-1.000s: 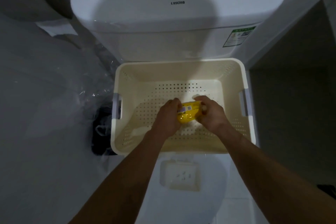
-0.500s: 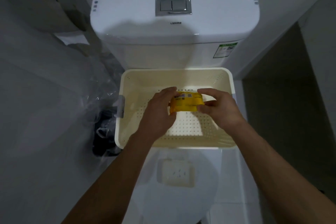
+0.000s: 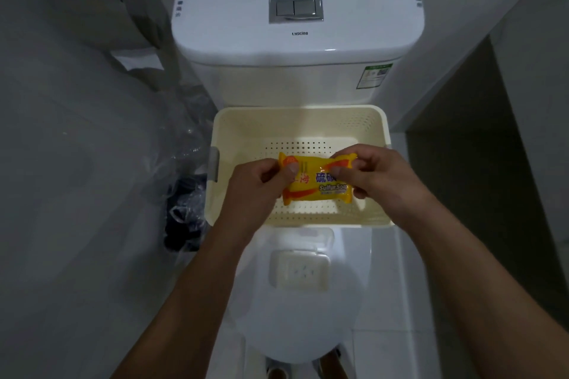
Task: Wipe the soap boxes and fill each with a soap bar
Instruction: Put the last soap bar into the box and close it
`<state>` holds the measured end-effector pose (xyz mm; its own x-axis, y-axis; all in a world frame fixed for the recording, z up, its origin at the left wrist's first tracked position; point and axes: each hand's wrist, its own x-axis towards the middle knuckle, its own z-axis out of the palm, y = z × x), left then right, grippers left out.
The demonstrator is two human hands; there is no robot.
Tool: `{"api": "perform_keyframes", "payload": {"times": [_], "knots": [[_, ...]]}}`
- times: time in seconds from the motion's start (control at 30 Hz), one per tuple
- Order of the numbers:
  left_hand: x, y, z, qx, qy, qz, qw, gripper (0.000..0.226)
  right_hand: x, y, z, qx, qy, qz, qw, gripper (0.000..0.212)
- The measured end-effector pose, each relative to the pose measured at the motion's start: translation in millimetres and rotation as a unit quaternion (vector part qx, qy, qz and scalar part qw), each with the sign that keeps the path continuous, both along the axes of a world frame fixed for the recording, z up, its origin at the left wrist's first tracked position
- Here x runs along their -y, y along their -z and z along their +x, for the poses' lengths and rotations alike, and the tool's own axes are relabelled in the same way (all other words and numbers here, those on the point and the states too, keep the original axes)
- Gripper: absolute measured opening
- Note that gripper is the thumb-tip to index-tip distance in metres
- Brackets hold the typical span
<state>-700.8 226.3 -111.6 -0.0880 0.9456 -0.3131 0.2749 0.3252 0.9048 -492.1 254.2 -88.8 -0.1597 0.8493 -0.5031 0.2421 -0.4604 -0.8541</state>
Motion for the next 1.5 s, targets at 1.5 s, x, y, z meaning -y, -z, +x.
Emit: {"api": "perform_keyframes", "payload": {"times": [1.5], "knots": [[153.8, 160.5, 19.9, -0.201, -0.089, -0.135, 0.966, 0.011, 171.1, 189.6, -47.4, 0.283, 0.121, -0.053, 0.950, 0.013]]}}
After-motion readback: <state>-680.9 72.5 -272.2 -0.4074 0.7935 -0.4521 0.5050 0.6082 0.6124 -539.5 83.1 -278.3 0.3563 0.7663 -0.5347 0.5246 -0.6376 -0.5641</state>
